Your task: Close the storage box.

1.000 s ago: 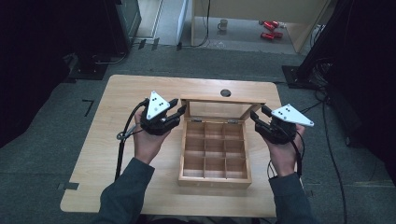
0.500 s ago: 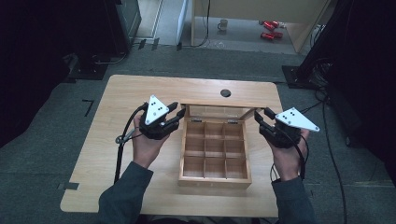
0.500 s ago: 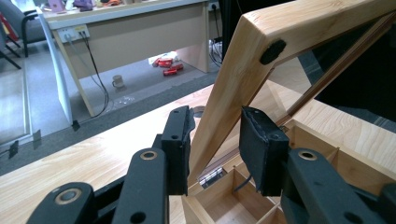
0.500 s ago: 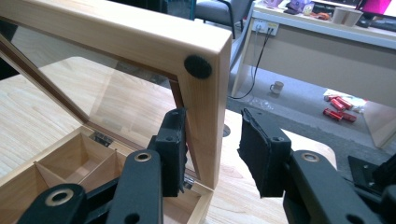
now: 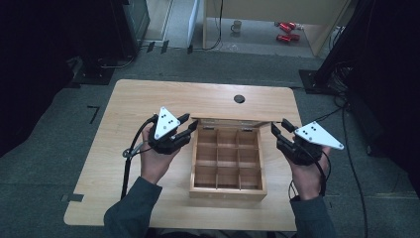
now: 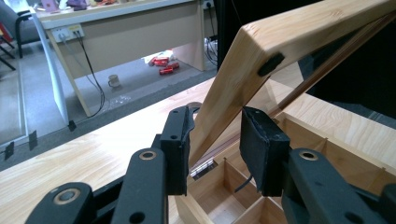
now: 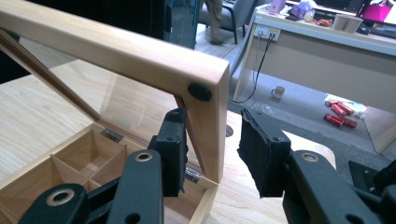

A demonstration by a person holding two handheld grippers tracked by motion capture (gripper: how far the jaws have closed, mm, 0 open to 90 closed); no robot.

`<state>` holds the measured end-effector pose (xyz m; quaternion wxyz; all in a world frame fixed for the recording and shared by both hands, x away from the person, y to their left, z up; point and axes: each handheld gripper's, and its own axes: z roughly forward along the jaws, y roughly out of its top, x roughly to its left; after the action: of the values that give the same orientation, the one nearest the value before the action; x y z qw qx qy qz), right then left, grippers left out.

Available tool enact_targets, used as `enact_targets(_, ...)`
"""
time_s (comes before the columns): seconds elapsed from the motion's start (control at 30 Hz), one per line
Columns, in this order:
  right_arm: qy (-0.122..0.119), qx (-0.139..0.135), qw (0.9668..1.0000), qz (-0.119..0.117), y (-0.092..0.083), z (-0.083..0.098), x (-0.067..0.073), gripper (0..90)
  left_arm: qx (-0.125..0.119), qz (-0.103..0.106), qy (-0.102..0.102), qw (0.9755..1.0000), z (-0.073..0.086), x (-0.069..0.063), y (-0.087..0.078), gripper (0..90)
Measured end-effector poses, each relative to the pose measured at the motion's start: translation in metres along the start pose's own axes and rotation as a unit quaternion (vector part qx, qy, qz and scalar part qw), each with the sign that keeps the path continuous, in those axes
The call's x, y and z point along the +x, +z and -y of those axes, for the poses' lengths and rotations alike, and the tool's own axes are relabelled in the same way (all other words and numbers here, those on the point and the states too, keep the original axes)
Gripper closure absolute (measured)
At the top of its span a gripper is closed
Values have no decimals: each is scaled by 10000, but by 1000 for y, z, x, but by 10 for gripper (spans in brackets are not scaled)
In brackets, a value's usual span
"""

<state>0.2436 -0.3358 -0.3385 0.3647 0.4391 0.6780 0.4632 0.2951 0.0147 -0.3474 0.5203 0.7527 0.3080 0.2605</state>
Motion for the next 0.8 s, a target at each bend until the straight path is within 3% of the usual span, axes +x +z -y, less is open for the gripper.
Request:
enact_targets(0.43,-38,-42,10000,-81,-15,3,5,596,20,-9,-5,10000,8,-5,-11,632)
enact_targets(0.8,9,-25,9999,-105,-20,10,8,598,-59,127,-1,9999,12,-14,-22,616)
